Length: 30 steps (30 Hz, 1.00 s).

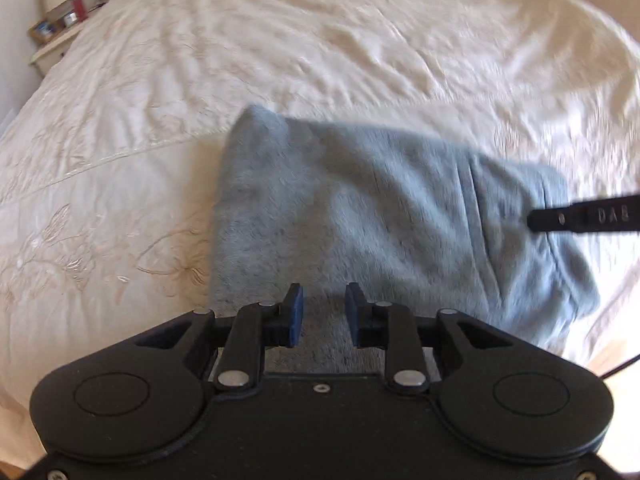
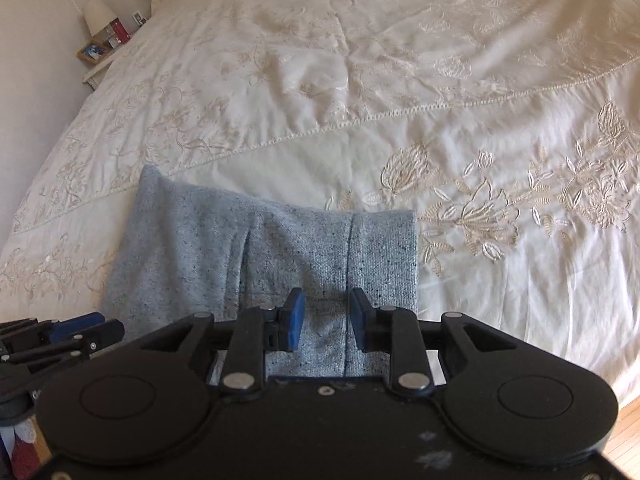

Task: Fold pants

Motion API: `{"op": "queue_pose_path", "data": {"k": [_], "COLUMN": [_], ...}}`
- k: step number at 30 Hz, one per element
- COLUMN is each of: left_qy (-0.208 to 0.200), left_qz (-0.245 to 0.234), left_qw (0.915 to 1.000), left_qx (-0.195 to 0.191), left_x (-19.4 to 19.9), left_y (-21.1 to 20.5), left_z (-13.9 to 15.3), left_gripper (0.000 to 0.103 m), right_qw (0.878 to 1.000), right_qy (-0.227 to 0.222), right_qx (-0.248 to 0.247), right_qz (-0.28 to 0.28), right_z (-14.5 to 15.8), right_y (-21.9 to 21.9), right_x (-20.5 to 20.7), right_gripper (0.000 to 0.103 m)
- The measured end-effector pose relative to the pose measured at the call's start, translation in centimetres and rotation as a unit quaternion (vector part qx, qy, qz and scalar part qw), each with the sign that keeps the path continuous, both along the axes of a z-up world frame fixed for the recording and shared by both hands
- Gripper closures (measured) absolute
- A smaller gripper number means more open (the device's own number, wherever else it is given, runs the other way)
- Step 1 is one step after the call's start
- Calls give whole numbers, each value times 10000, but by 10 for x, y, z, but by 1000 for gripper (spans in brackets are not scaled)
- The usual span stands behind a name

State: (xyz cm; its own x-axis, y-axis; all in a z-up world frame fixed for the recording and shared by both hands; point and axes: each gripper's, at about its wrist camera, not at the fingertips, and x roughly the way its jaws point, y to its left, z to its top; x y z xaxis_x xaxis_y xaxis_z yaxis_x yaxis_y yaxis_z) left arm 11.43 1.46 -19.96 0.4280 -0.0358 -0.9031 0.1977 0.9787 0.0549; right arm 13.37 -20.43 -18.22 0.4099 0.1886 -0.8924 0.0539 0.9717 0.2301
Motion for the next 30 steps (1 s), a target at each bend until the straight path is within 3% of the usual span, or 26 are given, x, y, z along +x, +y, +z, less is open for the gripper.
{"op": "queue_pose_path", "data": {"k": [1, 3, 6, 11, 13, 15, 18, 20, 22, 25, 30], "left_qy": [255, 304, 319, -380, -402, -398, -177, 218, 443, 505, 508], "left_qz": [-85, -146, -169, -618, -710, -673, -413, -69, 146, 220, -4], "left_qw": [9993, 9991, 9992, 9964, 9958, 9963, 9981, 9978, 9975, 9979, 9980], "left_qx": [260, 238, 181, 430, 427, 357, 430, 629, 530, 331, 377], "left_x": [-1, -3, -5, 1, 27, 51, 91, 114, 126, 122, 114], "left_y": [-6, -3, 0, -11, -18, -25, -30, -28, -21, -12, -8], "left_z": [-14, -28, -11, 28, 29, 26, 6, -17, -30, -32, -26], "left_gripper": [62, 61, 63, 63, 63, 63, 60, 61, 61, 61, 61], "right_qw": [9995, 9982, 9983, 9991, 9978, 9982, 9991, 9996, 9999, 9999, 9985], "right_qy": [299, 592, 573, -194, -439, -396, -199, 0, 53, 90, 258], "right_qx": [-120, -80, 52, -139, -187, -207, -246, -185, -34, 147, 326], "right_qz": [-38, -107, -107, 356, 464, 409, 299, 206, 113, -17, -364], "right_z": [-16, -36, -31, 7, 14, 8, -9, -21, -27, -25, -23], "right_y": [-1, -8, -15, -11, -10, -9, -8, -11, -19, -29, -43], "right_x": [4, 10, 10, -3, 0, 11, 31, 36, 36, 28, 13], "right_gripper": [76, 77, 76, 72, 72, 72, 69, 63, 61, 59, 59]}}
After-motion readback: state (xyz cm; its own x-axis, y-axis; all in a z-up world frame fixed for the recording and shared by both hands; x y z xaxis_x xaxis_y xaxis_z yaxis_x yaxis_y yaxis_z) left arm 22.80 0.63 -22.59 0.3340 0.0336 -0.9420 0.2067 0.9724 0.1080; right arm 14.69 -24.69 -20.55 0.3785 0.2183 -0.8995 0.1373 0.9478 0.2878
